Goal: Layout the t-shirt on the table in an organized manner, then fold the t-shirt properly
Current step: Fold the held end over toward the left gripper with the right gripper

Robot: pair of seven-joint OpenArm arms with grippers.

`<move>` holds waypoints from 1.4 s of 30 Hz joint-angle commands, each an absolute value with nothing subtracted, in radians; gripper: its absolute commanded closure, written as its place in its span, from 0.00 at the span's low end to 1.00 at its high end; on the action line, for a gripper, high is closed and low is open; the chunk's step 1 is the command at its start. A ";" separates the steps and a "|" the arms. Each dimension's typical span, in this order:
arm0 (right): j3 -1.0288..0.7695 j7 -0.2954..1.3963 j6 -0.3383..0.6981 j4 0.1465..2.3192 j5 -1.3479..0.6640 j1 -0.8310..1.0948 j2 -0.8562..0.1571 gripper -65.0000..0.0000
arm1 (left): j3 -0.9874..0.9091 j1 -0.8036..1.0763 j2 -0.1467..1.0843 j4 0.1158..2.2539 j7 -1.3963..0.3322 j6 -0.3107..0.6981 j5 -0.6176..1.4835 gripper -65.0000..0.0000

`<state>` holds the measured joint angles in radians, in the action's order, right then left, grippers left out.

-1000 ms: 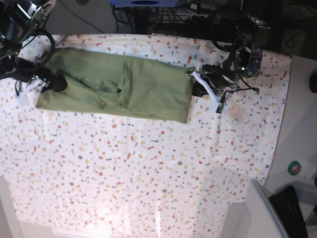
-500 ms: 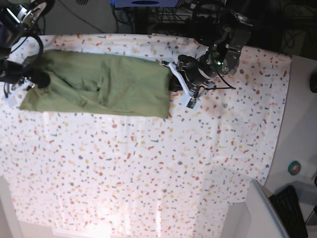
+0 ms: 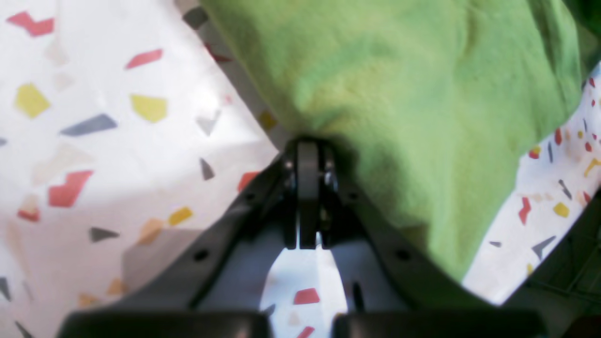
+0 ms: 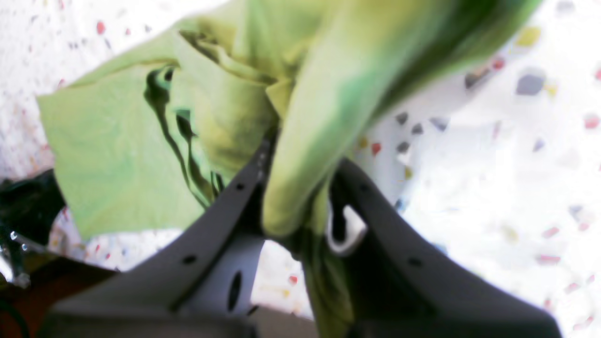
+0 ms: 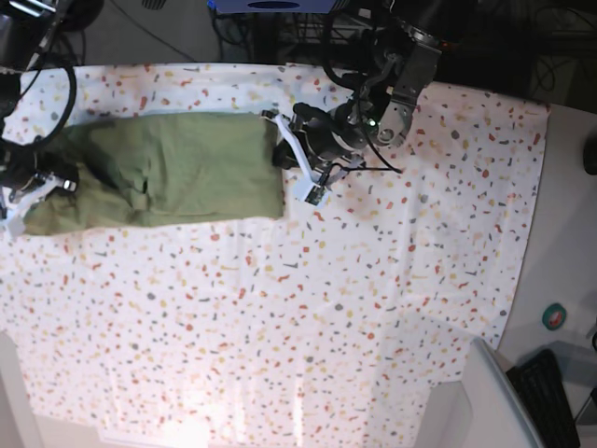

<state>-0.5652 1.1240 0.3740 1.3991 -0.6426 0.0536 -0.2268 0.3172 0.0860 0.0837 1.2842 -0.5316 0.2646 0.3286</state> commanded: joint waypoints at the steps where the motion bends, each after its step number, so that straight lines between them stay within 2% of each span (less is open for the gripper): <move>1: -0.552 1.098 0.351 1.457 -0.654 0.056 -0.229 1.00 | 0.315 0.073 0.081 1.297 -0.515 0.271 0.334 1.00; 10: -0.343 1.029 0.166 1.745 -0.653 0.170 -0.220 1.00 | 0.315 0.071 0.087 1.297 -0.515 0.271 0.332 1.00; 20: -0.160 1.013 0.042 1.790 -0.653 0.194 -0.217 1.00 | 0.309 0.071 0.088 1.299 -0.515 0.271 0.335 1.00; 29: 0.042 0.900 -0.116 1.847 -0.653 0.216 -0.220 1.00 | 0.314 0.071 0.085 1.299 -0.515 0.271 0.332 1.00; 33: 0.122 0.892 -0.147 1.847 -0.653 0.203 -0.223 1.00 | 0.314 0.071 0.082 1.299 -0.515 0.271 0.332 1.00; 42: 0.214 0.854 -0.147 1.824 -0.651 0.188 -0.217 1.00 | 0.314 0.071 0.081 1.299 -0.515 0.271 0.331 1.00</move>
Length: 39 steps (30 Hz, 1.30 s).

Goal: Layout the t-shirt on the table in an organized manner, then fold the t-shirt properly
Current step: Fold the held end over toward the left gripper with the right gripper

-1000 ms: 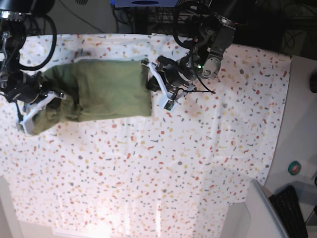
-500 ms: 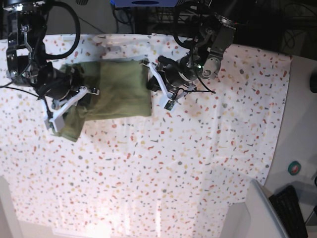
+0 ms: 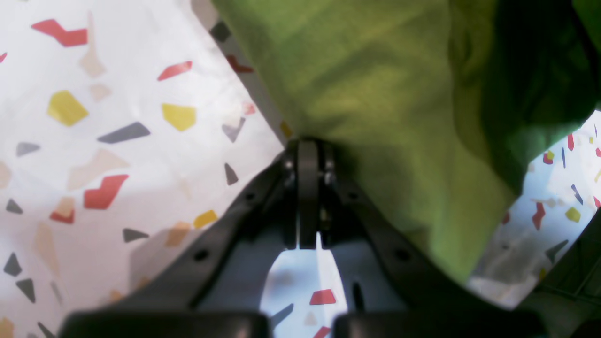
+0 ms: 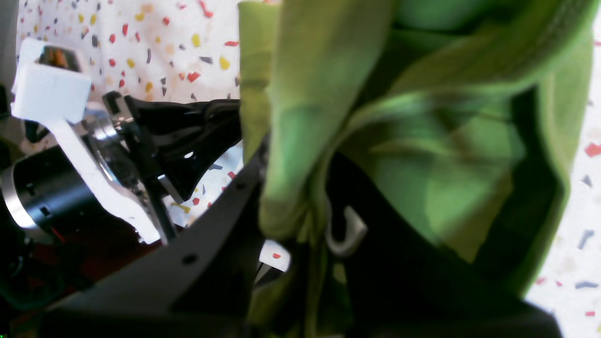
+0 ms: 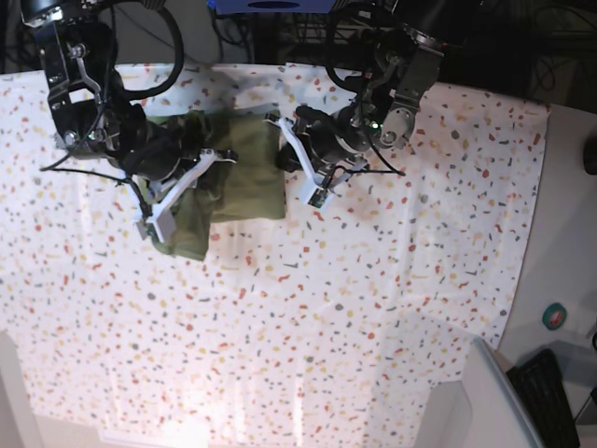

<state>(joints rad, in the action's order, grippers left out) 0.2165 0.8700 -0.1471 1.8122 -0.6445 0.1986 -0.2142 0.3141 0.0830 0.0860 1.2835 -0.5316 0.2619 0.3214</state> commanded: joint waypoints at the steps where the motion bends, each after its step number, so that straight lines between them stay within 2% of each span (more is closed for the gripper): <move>1: 0.217 0.854 -0.147 1.816 -0.651 0.179 -0.217 1.00 | 0.314 0.071 0.081 1.299 -0.515 0.271 0.331 1.00; 13: 0.260 0.852 -0.147 1.701 -0.651 0.105 -0.200 1.00 | 0.309 0.073 0.087 1.305 -0.515 0.271 0.338 1.00; 29: 0.320 0.820 -0.165 1.684 -0.651 0.104 -0.194 1.00 | 0.306 0.077 0.091 1.305 -0.515 0.271 0.332 1.00; 39: 0.318 0.812 -0.165 1.623 -0.651 0.096 -0.194 1.00 | 0.263 0.170 0.209 1.461 -0.516 0.271 0.341 1.00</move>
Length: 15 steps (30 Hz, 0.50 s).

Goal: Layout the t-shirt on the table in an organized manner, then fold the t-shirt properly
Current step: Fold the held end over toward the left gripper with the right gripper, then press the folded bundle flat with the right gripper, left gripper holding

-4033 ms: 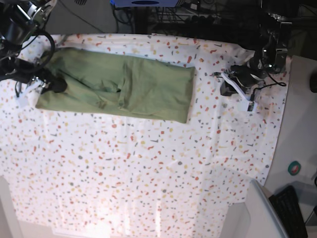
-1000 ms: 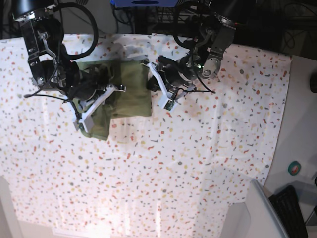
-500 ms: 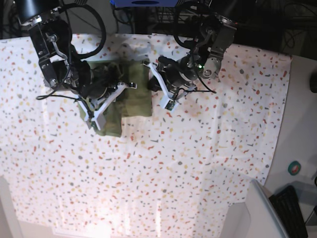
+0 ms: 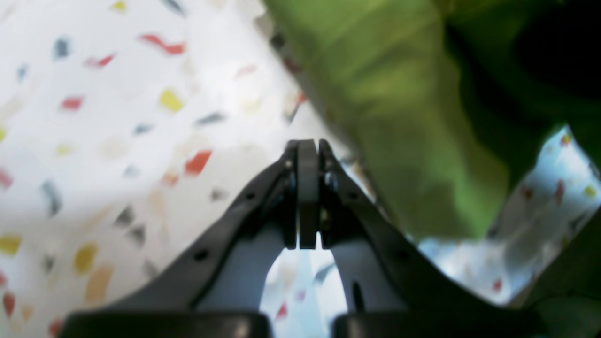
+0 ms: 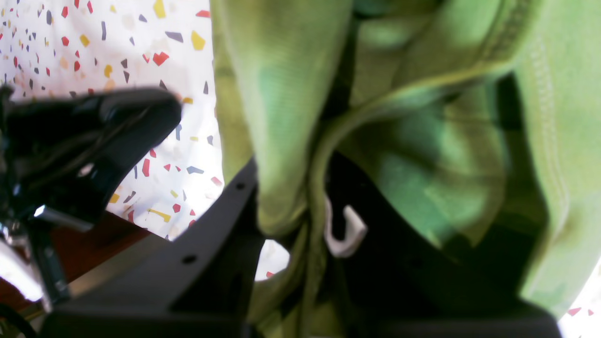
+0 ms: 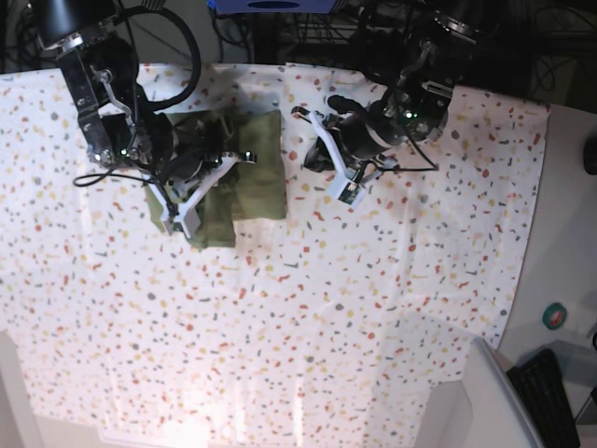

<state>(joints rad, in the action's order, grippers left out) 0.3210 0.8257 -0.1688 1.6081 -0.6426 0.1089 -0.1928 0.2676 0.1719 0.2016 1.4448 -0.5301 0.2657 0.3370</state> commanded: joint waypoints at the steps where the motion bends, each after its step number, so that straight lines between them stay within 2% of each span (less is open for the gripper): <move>1: 0.318 0.812 -0.165 1.620 -0.651 0.096 -0.194 1.00 | 0.232 0.188 0.217 1.474 -0.516 0.271 0.341 1.00; 9: 0.318 0.812 -0.165 1.618 -0.654 0.082 -0.180 1.00 | -0.002 0.315 0.283 1.484 -0.516 0.271 0.341 1.00; 13: 0.318 0.816 -0.165 1.618 -0.654 0.082 -0.173 0.69 | -0.087 0.341 0.300 1.484 -0.516 0.272 0.341 1.00; 15: 0.320 0.817 -0.165 1.618 -0.654 0.084 -0.173 0.63 | -0.119 0.341 0.300 1.484 -0.516 0.272 0.341 1.00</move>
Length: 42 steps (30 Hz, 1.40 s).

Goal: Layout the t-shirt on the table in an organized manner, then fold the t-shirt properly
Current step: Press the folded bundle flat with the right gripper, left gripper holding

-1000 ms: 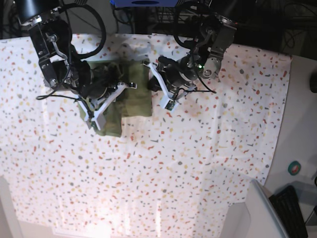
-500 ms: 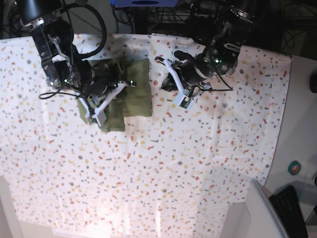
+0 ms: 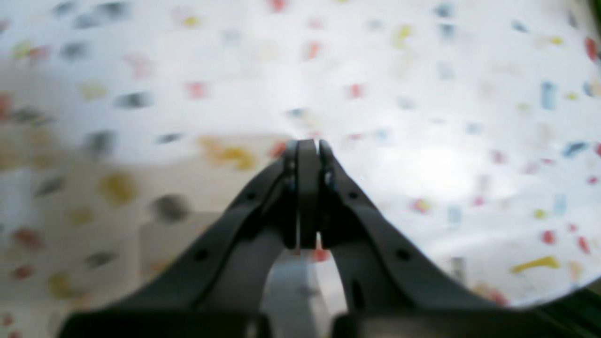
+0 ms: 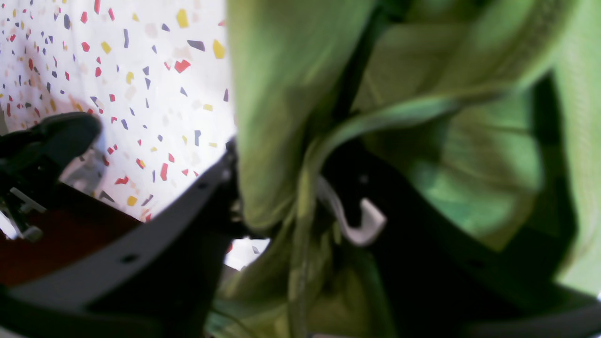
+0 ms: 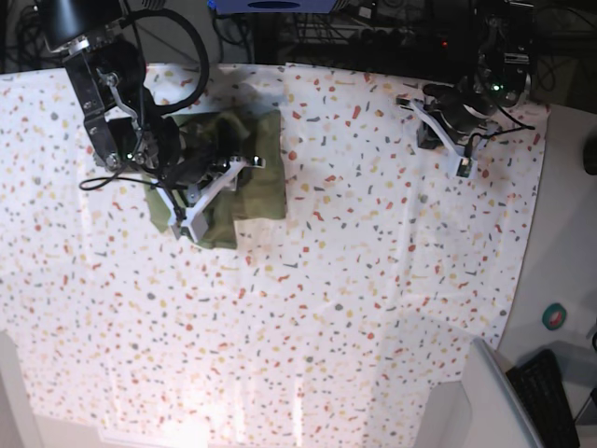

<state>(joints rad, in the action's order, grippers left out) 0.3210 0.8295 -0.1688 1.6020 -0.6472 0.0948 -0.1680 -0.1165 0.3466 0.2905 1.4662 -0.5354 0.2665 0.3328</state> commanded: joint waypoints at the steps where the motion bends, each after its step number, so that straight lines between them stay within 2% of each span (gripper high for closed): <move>1: 0.320 0.819 -0.165 1.618 -0.654 0.084 -0.171 0.63 | -0.133 0.341 0.300 1.484 -0.516 0.272 0.341 1.00; 7: 0.331 0.819 -0.165 1.626 -0.654 0.085 -0.151 0.62 | -0.153 0.334 0.300 1.484 -0.516 0.272 0.341 1.00; 17: 0.518 0.811 -0.170 1.627 -0.653 -0.001 -0.150 0.63 | -0.154 0.329 0.298 1.480 -0.516 0.272 0.341 1.00; 20: 0.519 0.819 -0.228 1.630 -0.654 -0.033 -0.150 0.63 | -0.156 0.329 0.300 1.477 -0.516 0.272 0.341 1.00; 23: 0.544 0.820 -0.252 1.732 -0.654 -0.039 -0.160 0.63 | -0.157 0.329 0.300 1.475 -0.516 0.272 0.341 1.00; 25: 0.541 0.843 -0.259 1.837 -0.653 -0.022 -0.208 0.63 | -0.157 0.329 0.302 1.475 -0.516 0.272 0.341 1.00; 27: 0.522 0.869 -0.306 1.900 -0.653 -0.013 -0.251 0.70 | -0.157 0.329 0.318 1.475 -0.516 0.272 0.341 1.00; 30: 0.522 0.897 -0.387 1.903 -0.653 0.022 -0.292 1.00 | -0.157 0.334 0.337 1.475 -0.516 0.272 0.341 1.00; 35: 0.530 0.895 -0.392 1.787 -0.653 0.065 -0.278 1.00 | -0.157 0.331 0.335 1.481 -0.516 0.272 0.341 1.00; 42: 0.679 0.840 -0.392 1.639 -0.653 0.010 -0.232 1.00 | -0.148 0.315 0.309 1.501 -0.518 0.272 0.341 1.00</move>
<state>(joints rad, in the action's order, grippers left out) 0.6819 0.8364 -0.3939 1.6241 -0.6468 0.0151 -0.2276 -0.1444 0.3233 0.3016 1.4822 -0.5358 0.2680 0.3363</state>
